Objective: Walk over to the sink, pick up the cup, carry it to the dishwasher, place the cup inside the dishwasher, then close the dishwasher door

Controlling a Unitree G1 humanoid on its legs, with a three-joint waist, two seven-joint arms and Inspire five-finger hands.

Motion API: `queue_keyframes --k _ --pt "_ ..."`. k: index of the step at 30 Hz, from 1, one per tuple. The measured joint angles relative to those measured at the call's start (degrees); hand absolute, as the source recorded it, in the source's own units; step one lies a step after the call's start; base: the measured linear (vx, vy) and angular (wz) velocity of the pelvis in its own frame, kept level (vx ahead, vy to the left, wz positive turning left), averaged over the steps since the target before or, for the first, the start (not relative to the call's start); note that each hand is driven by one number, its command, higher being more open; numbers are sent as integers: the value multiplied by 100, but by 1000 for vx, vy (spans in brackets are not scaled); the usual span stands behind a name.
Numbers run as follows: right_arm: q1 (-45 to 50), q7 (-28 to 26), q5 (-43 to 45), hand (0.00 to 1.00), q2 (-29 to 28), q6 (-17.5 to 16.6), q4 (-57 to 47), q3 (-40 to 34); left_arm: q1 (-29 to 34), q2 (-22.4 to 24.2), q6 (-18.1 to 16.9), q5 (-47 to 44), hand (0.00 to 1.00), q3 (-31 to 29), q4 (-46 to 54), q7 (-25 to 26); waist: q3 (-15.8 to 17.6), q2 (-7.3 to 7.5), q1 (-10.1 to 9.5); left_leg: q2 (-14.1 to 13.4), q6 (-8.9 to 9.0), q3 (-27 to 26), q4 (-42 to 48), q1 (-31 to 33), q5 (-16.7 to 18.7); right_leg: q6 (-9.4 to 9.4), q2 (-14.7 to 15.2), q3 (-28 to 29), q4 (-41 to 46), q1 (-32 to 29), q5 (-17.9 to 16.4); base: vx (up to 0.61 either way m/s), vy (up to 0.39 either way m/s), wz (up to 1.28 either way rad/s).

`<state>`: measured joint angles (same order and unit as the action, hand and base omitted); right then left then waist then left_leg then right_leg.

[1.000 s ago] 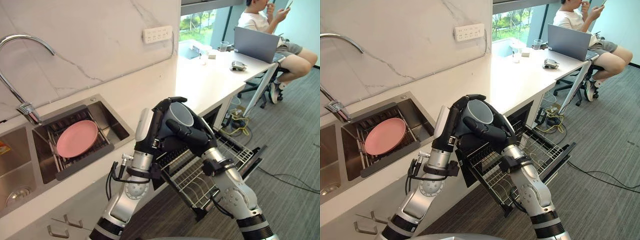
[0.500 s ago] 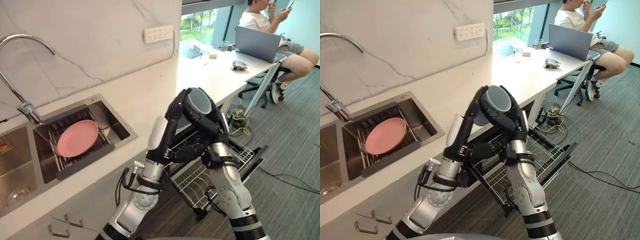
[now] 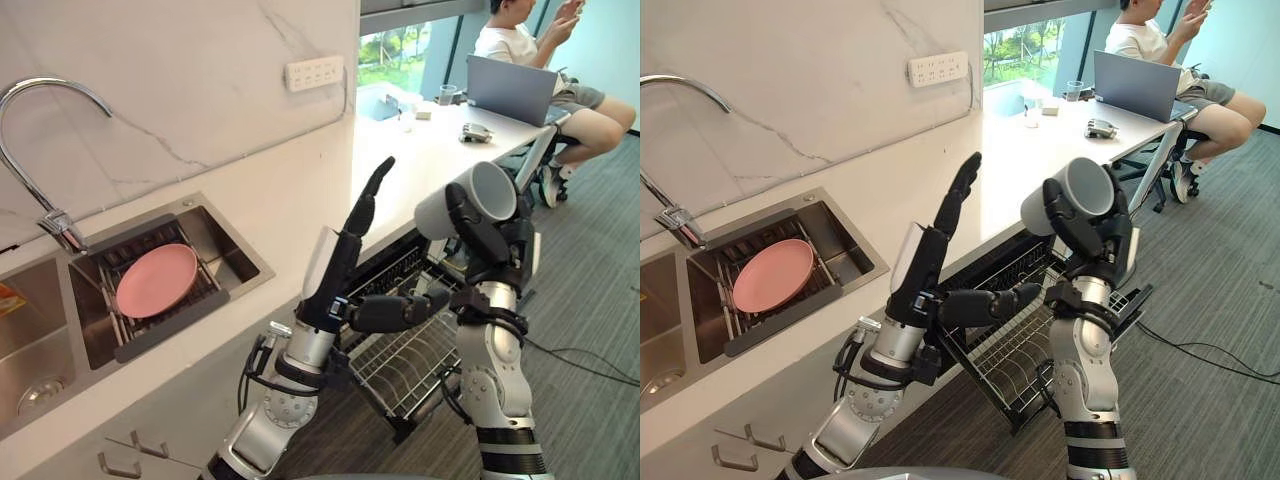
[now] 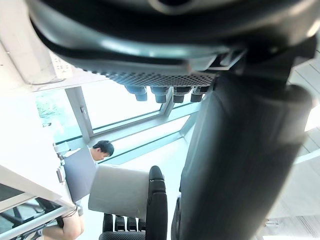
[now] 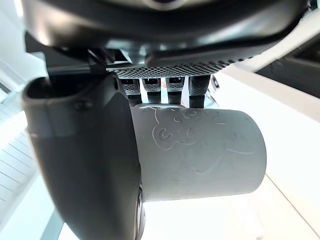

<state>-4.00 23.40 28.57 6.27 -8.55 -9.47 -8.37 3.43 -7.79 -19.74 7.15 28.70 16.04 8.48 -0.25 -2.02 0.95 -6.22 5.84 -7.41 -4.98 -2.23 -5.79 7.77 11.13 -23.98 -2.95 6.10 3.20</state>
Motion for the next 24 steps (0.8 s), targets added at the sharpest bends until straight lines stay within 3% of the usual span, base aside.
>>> queue_keyframes --k 3,5,9,12,17,19,24 --pt "3 110 -80 0 11 -19 70 -546 377 5 252 -1046 100 -215 17 -653 3 4 3 8 -3 66 0 52 -18 3 5 -72 -5 -4 -2 -6 -5 12" --pt "75 176 -79 0 27 -62 214 -939 796 3 397 -1162 100 -389 10 -1023 8 10 9 20 -6 139 -1 120 -36 9 8 -151 -12 -14 -6 -15 -14 18" --pt "423 165 -69 0 26 -64 383 -1160 1338 7 451 -1128 100 -470 -90 -1219 38 39 -1 39 -10 236 -1 191 -61 21 21 -264 -12 -12 -15 -11 -12 16" --pt "578 75 -68 0 -22 -63 560 -1132 1445 51 448 -628 100 -520 -452 -1020 68 58 -7 49 -17 279 -25 221 -76 24 29 -311 -10 -10 -18 -37 -10 8" --pt "698 -304 -67 0 -73 -57 1138 -1075 1625 196 264 824 100 -1151 -1525 -163 109 72 -10 46 -23 300 -27 251 -83 24 28 -353 -8 -12 -19 -21 -8 3" --pt "719 -564 -72 0 -60 78 1369 -1023 1662 190 238 973 100 -1295 -1744 -62 113 76 -13 50 -23 302 -27 254 -83 25 32 -358 -8 -12 -18 0 0 0" --pt "822 -1174 -377 0 -6 474 1895 -379 1524 218 -301 1106 100 -1358 -2396 143 143 76 -30 45 -24 301 -28 228 -85 28 38 -364 3 15 -20 -7 -3 0"
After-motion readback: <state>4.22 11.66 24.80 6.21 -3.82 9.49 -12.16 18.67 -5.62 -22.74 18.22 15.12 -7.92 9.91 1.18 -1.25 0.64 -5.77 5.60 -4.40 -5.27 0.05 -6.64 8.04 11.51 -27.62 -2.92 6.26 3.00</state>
